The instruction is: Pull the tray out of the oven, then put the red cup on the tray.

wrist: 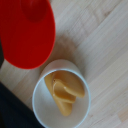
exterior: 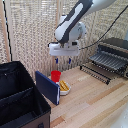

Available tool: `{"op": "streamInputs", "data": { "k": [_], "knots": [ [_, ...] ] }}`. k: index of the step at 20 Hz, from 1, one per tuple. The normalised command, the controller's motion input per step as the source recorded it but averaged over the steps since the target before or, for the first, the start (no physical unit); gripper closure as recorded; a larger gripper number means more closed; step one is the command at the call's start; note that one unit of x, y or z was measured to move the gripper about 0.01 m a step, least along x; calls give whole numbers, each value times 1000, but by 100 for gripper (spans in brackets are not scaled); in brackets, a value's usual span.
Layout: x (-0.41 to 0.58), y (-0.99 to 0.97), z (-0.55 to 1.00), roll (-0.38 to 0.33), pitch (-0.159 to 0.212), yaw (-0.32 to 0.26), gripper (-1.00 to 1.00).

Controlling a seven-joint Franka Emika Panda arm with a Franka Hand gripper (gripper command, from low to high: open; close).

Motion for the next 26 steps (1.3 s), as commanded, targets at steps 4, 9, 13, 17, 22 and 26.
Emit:
{"op": "streamInputs", "data": {
  "k": [4, 9, 13, 17, 22, 26],
  "knots": [
    [136, -27, 0, 278, 67, -100, -100],
    [171, -130, -15, 136, 78, -32, -100],
    [204, -197, -59, 57, 38, 4, -100],
    [219, -264, -160, 54, 15, 20, -100],
    [221, -242, -265, 98, 6, 18, -100],
    [124, -105, -399, 155, 40, 19, -100]
  ]
}}
